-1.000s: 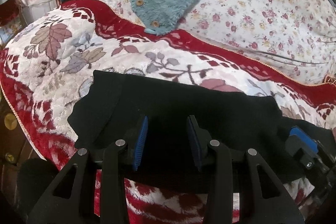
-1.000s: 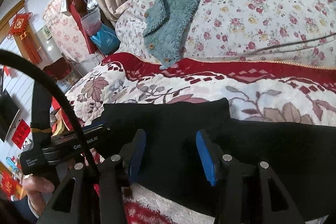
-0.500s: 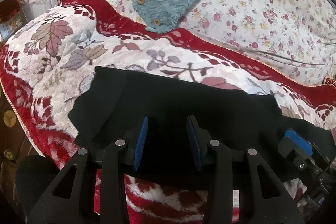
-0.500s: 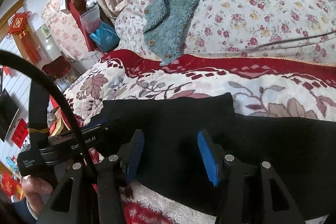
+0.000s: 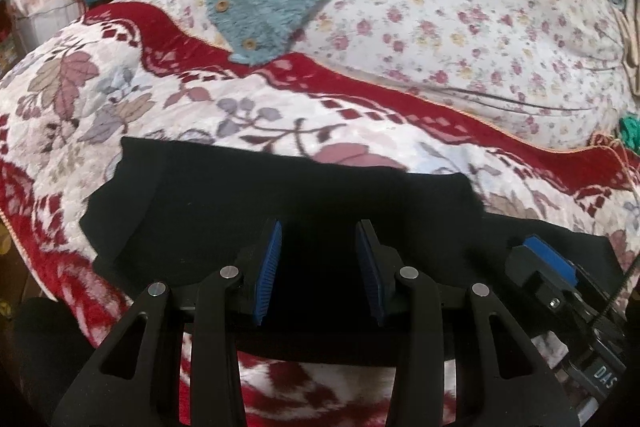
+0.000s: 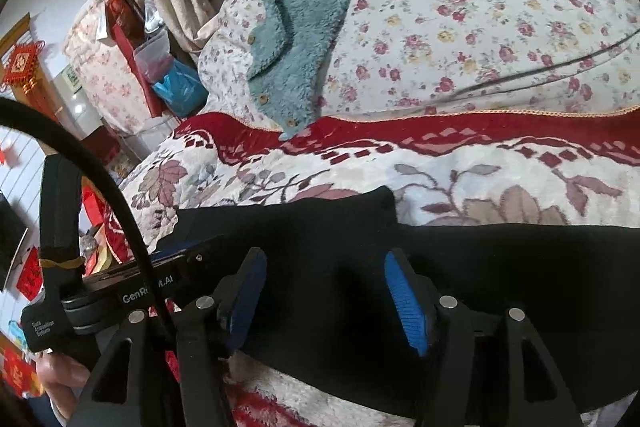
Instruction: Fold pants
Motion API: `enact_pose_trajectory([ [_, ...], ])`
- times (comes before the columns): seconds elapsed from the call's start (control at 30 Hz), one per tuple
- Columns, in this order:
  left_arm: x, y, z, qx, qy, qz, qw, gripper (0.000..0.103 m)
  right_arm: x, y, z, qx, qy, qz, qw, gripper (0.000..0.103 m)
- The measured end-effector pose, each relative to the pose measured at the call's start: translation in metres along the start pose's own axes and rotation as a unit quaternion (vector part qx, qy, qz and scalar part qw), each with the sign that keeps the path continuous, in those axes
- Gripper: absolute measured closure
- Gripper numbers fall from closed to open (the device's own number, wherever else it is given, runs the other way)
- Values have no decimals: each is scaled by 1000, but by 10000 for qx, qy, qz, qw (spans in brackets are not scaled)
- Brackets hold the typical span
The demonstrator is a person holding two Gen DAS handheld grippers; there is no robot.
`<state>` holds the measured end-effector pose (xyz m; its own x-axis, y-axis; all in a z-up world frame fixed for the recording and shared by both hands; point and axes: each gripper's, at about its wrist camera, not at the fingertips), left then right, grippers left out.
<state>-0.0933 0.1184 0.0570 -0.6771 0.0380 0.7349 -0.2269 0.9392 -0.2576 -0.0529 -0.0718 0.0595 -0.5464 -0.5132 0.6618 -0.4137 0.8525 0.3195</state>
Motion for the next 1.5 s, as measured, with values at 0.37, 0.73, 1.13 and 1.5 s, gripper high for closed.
enact_pose_trajectory([
  [0.37, -2, -36, -1, -368, -53, 239, 9990, 43, 19, -30, 4, -265, -68, 257, 9993, 43],
  [0.73, -17, -76, 5, -683, 119, 533, 9962, 43, 46, -87, 11, -725, -174, 721, 9946, 42],
  [1.13, -32, -148, 9, -1217, 356, 1305, 9833, 43, 85, -153, 22, -1212, -355, 1318, 9832, 41],
  [1.5, -55, -200, 16, -1653, 591, 1572, 9718, 43, 113, -203, 29, -1632, -492, 1728, 9701, 38],
])
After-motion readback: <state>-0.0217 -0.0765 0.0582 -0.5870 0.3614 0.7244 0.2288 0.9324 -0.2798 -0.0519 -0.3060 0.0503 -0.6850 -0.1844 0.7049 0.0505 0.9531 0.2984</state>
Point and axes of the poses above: each gripper's, at about its wrist camera, not at the fingertips, and x roughly against the way its jaws point, y to its left, z to its underside, and after that the axes turned 12 degrees about z, right-handed
